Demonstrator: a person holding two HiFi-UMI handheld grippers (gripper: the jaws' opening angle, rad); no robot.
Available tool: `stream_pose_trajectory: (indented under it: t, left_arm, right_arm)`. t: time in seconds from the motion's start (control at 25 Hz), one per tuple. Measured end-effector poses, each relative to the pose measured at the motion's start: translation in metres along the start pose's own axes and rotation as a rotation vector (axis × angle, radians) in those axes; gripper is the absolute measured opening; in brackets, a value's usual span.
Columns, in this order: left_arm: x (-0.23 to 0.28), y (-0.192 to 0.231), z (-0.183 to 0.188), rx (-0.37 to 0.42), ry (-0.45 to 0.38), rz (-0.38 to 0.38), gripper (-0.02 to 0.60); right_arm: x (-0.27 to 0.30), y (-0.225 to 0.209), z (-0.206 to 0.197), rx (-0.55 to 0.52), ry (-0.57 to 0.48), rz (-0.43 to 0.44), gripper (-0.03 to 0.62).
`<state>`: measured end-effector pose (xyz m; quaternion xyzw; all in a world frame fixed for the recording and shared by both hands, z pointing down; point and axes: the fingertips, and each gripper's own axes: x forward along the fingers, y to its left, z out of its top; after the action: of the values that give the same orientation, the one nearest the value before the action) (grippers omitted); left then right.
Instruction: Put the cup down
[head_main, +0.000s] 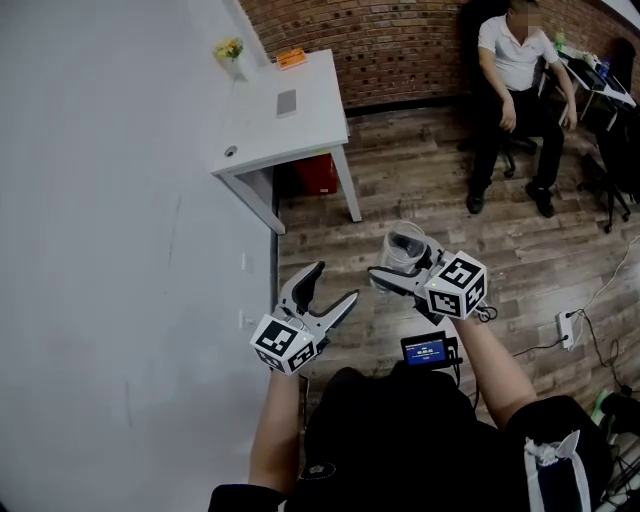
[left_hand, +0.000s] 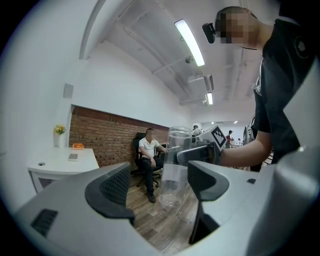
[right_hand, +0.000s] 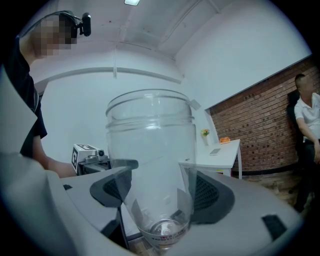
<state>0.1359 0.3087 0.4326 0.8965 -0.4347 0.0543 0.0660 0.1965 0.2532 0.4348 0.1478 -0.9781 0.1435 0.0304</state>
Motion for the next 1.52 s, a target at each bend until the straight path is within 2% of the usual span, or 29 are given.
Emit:
stream_pose_trajectory:
  t: [0.28, 0.52, 0.68, 0.96, 1.24, 1.52]
  left_arm:
    - [0.012, 0.013, -0.007, -0.021, 0.009, 0.016, 0.362]
    - [0.032, 0.051, -0.016, -0.044, 0.007, 0.001, 0.362]
    - [0.054, 0.094, -0.016, -0.047, -0.008, -0.022, 0.362]
    - [0.08, 0.186, 0.013, -0.022, -0.037, -0.068, 0.362]
    - [0.084, 0.279, 0.023, -0.033, -0.052, -0.067, 0.362]
    - [0.082, 0.348, 0.026, -0.044, -0.061, -0.048, 0.36]
  right_arm:
    - [0.004, -0.019, -0.002, 0.014, 0.008, 0.005, 0.373]
    - [0.032, -0.047, -0.004, 0.019, 0.026, -0.013, 0.373]
    - [0.059, -0.081, 0.006, 0.015, 0.022, -0.041, 0.373]
    - [0.135, -0.132, 0.048, -0.016, 0.012, -0.081, 0.373]
    - [0.218, -0.164, 0.071, -0.026, 0.027, -0.088, 0.373]
    - [0.275, -0.185, 0.078, -0.016, 0.041, -0.094, 0.373]
